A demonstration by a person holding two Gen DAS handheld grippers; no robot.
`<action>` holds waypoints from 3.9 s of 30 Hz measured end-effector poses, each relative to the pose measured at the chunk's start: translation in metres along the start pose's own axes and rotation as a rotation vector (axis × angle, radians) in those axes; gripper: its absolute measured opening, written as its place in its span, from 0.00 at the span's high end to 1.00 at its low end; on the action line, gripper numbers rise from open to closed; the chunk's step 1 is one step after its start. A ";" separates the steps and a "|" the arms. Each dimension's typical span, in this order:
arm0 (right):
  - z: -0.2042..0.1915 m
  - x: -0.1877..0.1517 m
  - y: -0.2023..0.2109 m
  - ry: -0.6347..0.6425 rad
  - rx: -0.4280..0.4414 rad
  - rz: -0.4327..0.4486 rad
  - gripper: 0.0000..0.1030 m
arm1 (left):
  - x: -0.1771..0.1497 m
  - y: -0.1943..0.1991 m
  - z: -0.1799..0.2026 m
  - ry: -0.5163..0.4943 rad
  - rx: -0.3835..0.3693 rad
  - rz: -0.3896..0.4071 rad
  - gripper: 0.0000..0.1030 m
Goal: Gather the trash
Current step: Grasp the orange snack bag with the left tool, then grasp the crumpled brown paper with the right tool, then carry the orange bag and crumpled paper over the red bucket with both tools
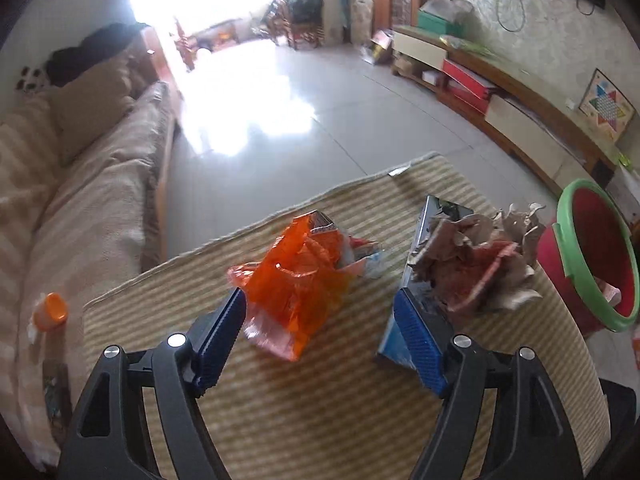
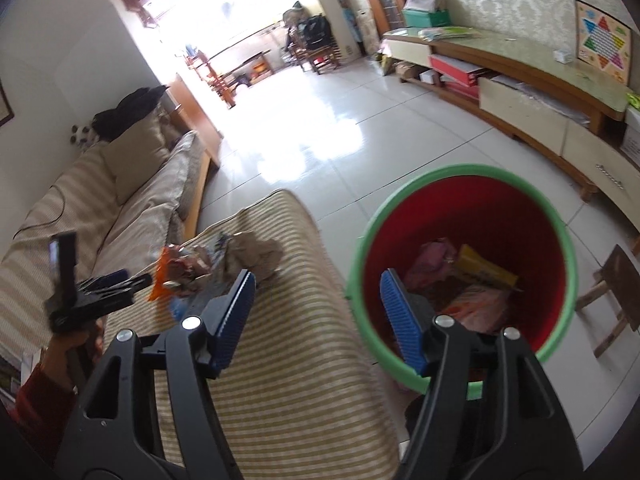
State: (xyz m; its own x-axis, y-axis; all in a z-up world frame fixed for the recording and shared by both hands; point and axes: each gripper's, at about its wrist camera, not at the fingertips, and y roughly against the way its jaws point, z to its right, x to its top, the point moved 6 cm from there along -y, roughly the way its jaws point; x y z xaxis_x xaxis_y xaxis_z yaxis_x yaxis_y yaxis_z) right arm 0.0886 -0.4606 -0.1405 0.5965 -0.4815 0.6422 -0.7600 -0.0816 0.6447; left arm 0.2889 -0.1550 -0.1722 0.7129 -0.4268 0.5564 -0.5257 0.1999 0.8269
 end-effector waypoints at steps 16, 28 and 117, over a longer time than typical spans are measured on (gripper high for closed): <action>-0.121 -0.003 -0.064 0.209 0.157 -0.136 0.31 | -0.018 -0.041 -0.021 0.111 -0.082 -0.073 0.82; -0.178 -0.015 -0.142 0.298 0.137 -0.264 0.31 | -0.143 0.080 -0.022 0.331 -0.074 -0.017 0.84; -0.040 -0.068 0.075 0.092 -0.057 0.023 0.73 | -0.150 0.091 0.114 0.187 -0.242 -0.004 0.88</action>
State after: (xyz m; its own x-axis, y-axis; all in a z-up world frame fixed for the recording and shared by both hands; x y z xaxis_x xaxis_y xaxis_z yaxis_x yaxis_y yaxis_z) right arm 0.0019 -0.3990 -0.1189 0.6019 -0.4001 0.6911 -0.7597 -0.0200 0.6500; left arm 0.0809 -0.1729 -0.1895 0.7993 -0.2631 0.5404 -0.4129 0.4130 0.8118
